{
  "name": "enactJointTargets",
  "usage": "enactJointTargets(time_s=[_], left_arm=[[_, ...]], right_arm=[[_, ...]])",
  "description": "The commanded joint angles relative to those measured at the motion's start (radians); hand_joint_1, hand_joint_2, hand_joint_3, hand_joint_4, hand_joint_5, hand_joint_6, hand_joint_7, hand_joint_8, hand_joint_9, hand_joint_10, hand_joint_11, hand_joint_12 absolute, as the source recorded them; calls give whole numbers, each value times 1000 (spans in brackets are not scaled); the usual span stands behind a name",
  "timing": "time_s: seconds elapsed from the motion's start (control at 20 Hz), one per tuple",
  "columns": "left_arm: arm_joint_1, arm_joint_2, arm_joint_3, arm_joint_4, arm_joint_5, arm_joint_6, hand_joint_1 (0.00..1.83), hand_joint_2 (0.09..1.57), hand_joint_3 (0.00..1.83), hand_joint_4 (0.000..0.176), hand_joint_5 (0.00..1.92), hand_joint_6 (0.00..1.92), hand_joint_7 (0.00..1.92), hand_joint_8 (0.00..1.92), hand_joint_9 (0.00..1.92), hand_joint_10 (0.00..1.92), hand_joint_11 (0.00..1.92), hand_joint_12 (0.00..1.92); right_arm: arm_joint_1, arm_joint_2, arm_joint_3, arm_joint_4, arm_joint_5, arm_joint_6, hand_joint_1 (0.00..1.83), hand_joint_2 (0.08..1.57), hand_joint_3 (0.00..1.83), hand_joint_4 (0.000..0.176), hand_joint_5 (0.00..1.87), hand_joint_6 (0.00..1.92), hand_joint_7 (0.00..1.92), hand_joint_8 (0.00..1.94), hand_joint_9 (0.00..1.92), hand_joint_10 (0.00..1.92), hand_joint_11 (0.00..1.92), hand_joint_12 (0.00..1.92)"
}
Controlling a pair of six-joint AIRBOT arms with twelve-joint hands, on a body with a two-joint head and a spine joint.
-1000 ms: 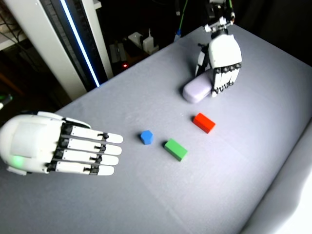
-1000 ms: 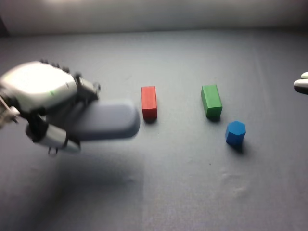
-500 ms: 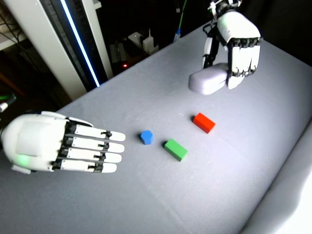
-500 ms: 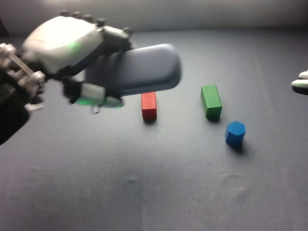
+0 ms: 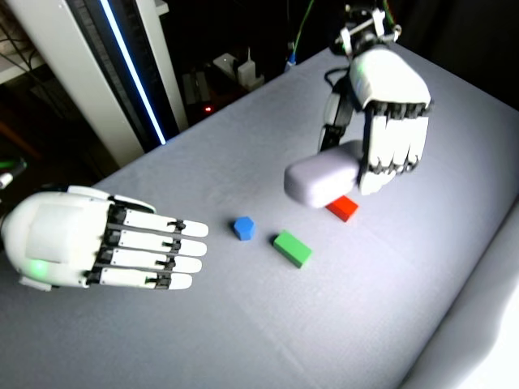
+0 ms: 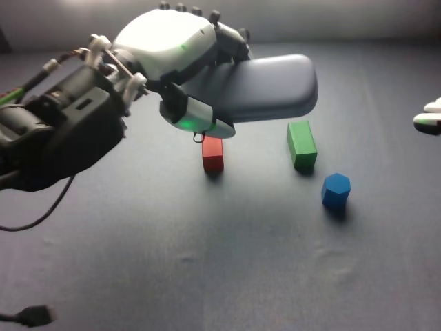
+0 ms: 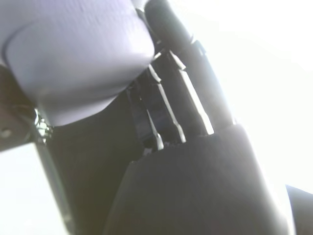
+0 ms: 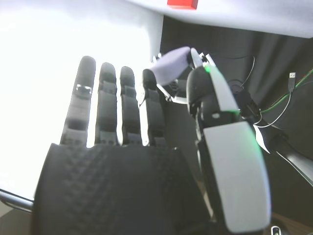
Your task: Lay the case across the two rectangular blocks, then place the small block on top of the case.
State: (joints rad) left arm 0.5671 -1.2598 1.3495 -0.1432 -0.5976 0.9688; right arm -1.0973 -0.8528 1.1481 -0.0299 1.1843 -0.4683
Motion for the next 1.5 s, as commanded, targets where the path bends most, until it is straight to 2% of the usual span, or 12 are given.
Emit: enactJointTargets(time_s=[0.0, 0.1, 0.15, 0.2, 0.6, 0.75, 1.05, 1.1, 1.15, 1.2, 1.25, 1.45], left_arm=[[-17, -13, 15, -5, -97, -2, 1266, 1080, 0, 0, 1071, 646, 1072, 1028, 1063, 649, 784, 1357], [-17, -40, 45, -28, -56, 13, 1284, 1053, 0, 0, 1152, 500, 1126, 948, 1138, 565, 859, 1278], [-17, -52, 60, -40, -34, 22, 1376, 1049, 0, 0, 1153, 446, 1141, 760, 1073, 1035, 828, 1261], [-17, -64, 73, -48, -16, 24, 1393, 1049, 0, 0, 1156, 416, 1131, 747, 1059, 1132, 818, 1257], [-23, -114, 130, -67, 45, 25, 1395, 1071, 1, 0, 1097, 465, 1046, 895, 1034, 1211, 846, 1183], [-26, -126, 140, -69, 56, 25, 1383, 1110, 1, 0, 921, 823, 968, 968, 976, 1238, 902, 1008], [-27, -146, 151, -72, 65, 25, 1374, 1131, 0, 0, 862, 970, 935, 1023, 922, 1286, 798, 844], [-27, -149, 153, -72, 66, 25, 1254, 1125, 1, 0, 920, 959, 975, 1074, 882, 660, 693, 882], [-27, -151, 155, -72, 67, 25, 1218, 1136, 2, 0, 912, 1015, 949, 1112, 896, 324, 589, 872], [-27, -153, 156, -72, 69, 25, 1205, 1071, 0, 0, 809, 371, 814, 486, 858, 167, 491, 859], [-27, -153, 156, -73, 71, 25, 1183, 1036, 0, 0, 777, 113, 802, 176, 806, 71, 399, 801], [-22, -159, 159, -79, 74, 25, 1139, 984, 0, 0, 682, 1, 679, 0, 660, 1, 268, 1006]], right_arm=[[14, -1, 7, 25, 114, 8, 787, 1302, 0, 0, 311, 0, 241, 0, 242, 1, 0, 678], [15, -3, 9, 24, 113, 9, 767, 1303, 1, 0, 307, 0, 231, 2, 225, 4, 4, 626], [16, -4, 9, 23, 113, 11, 765, 1303, 1, 0, 309, 1, 234, 3, 228, 5, 9, 625], [16, -5, 9, 22, 112, 12, 782, 1304, 0, 0, 313, 0, 243, 0, 236, 1, 36, 576], [18, -10, 12, 19, 108, 15, 772, 1320, 1, 0, 297, 2, 233, 3, 225, 3, 69, 490], [19, -12, 13, 18, 107, 17, 802, 1322, 0, 0, 299, 2, 242, 3, 233, 3, 86, 471], [19, -15, 15, 16, 105, 19, 857, 1317, 0, 0, 297, 2, 238, 1, 229, 0, 89, 458], [19, -15, 15, 16, 105, 19, 836, 1319, 0, 0, 298, 2, 234, 0, 230, 1, 87, 461], [19, -15, 15, 16, 105, 19, 823, 1319, 0, 0, 298, 1, 231, 0, 228, 0, 86, 463], [19, -15, 15, 16, 105, 19, 820, 1319, 0, 0, 304, 3, 238, 3, 241, 5, 99, 471], [19, -15, 15, 16, 105, 19, 815, 1322, 1, 0, 295, 0, 232, 0, 231, 1, 83, 468], [19, -16, 15, 16, 105, 21, 822, 1323, 1, 0, 293, 0, 250, 2, 238, 1, 84, 458]])
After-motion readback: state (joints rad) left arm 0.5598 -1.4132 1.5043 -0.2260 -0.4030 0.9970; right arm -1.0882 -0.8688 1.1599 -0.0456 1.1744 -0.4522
